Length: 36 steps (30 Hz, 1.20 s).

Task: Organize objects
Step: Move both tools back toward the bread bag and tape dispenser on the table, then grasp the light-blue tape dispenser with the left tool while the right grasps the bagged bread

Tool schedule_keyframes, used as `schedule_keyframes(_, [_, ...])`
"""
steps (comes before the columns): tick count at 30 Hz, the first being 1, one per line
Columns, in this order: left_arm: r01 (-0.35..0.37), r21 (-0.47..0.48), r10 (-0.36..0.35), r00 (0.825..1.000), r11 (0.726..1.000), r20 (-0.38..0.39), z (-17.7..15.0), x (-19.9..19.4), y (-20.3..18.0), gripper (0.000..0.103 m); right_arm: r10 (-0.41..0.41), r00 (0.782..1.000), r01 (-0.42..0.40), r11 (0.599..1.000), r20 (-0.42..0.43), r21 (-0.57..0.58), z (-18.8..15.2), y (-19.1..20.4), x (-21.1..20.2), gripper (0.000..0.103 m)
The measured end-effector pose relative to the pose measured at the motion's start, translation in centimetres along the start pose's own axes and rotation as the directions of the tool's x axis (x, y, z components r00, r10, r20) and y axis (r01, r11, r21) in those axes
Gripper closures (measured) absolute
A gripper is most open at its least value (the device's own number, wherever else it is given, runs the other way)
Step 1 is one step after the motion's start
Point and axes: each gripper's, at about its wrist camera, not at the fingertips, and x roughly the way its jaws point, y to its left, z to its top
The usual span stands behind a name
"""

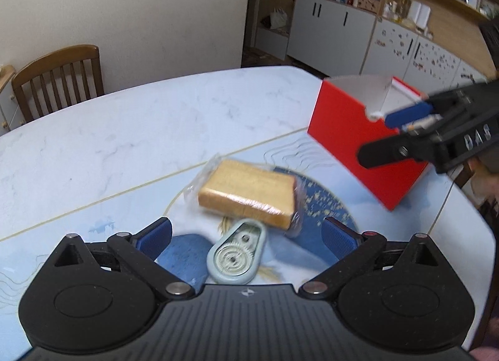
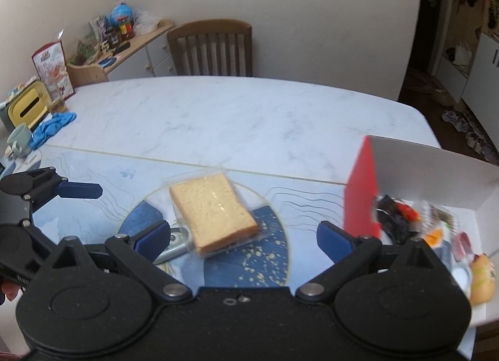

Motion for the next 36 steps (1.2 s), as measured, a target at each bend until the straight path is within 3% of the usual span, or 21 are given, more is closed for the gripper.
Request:
schedule_keyframes(8, [-0.023, 0.049, 0.024, 1.000, 0.999, -0.018, -1.3, 2.4, 0.6, 0.001, 0.019, 0.999, -0.021, 0.999, -0.036, -0.047, 1.1, 1.5, 3.9, 0.003])
schedule_keyframes(19, [0.006, 0.057, -0.004, 0.999, 0.998, -0.047, -2.5, 5.6, 1.0, 0.001, 0.055, 0.993, -0.065, 0.992, -0.102, -0.106, 1.9, 3.2, 8.7, 0.003])
schedule_keyframes(36, [0.027, 0.062, -0.024, 0.998, 0.998, -0.049, -3.5, 8.5, 0.9, 0.001, 0.099, 0.977, -0.121, 0.986, -0.187, -0.113, 2.1, 2.7, 13.2, 0.004])
